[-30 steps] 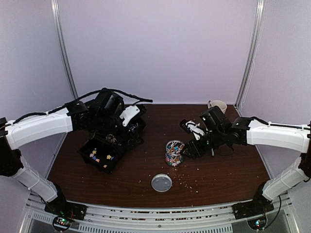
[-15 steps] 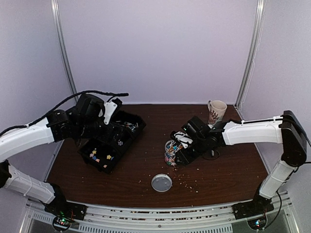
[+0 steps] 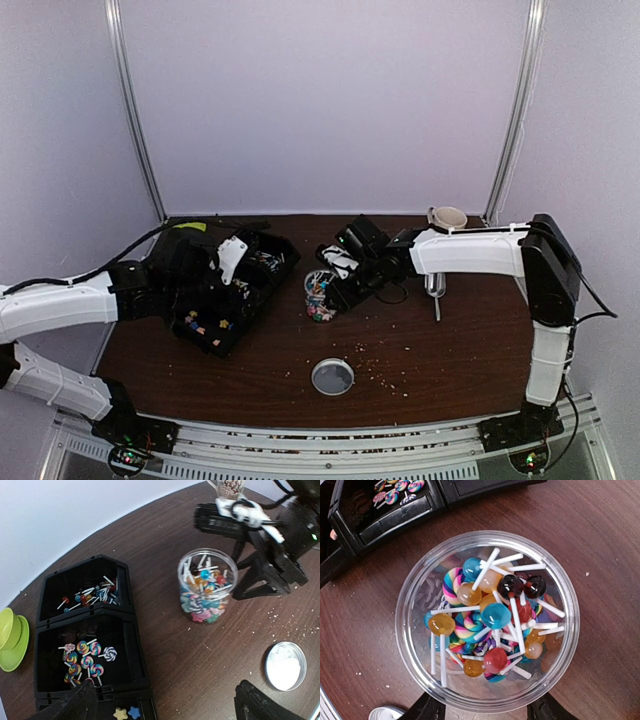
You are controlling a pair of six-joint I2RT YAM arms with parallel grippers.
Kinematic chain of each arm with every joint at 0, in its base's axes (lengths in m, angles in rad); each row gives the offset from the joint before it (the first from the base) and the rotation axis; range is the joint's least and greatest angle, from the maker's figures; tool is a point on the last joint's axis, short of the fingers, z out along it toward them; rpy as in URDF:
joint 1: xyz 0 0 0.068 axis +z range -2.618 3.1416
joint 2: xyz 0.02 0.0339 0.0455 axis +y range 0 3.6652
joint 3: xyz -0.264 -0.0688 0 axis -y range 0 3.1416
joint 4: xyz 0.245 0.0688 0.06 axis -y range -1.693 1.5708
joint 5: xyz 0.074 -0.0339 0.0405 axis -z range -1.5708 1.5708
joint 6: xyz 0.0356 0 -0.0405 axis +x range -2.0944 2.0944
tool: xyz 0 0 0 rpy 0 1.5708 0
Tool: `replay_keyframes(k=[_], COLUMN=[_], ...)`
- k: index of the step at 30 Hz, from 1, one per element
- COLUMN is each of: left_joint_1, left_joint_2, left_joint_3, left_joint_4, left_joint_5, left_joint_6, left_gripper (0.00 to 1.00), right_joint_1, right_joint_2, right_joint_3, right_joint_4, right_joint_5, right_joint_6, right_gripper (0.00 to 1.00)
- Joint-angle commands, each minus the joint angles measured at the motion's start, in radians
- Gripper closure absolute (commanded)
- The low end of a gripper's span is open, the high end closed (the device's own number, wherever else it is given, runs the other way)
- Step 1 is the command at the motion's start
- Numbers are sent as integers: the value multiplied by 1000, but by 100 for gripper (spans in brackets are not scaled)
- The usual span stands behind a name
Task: Pack the candies
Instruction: Move the packing box to the center of the board, then pick up the box lid from the center of the board.
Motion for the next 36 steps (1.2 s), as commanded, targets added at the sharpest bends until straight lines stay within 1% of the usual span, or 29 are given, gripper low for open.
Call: replay_keyframes(k=[1,3,7,13,16,21,26,29,30,33,36], left_joint_1=[-75,-106,-163,-227,-242,-271,-316,-327,-328,-332,-342], left_joint_2=[50,75,118,225,295,415,503,518,516,506,510], left_joint_3=[-14,-22,-25,11,42,130,200,226,229,235,248], left_joint_4=[114,132,158,162,154,68,-16,-65,-81,-114,-135], left_joint_5=[32,54,93,129,163,225,247,283,321,372,365], left_joint_6=[95,144,235,346,398,496,609,654,676,707,714], left_gripper=[2,2,2,3,8,17,19,21,22,25,27], right_joint_1=[-2,-4,-26,-90,-122,-185,-212,-219,-222,-232,-240], right_joint_2=[60,58,-12,-127,-189,-264,-320,-340,-347,-363,-371], right_joint_3=[104,123,100,100,81,17,-15,-17,-18,-13,6], right_joint_4=[-28,-43,-40,-76,-58,9,10,5,6,7,5], right_joint_5=[4,0,-31,-192,-250,-335,-359,-369,-375,-385,-395], right_joint_6=[-44,-63,-108,-134,-140,-118,-130,-133,-134,-134,-138], right_gripper=[45,45,43,42,42,42,42,42,42,42,42])
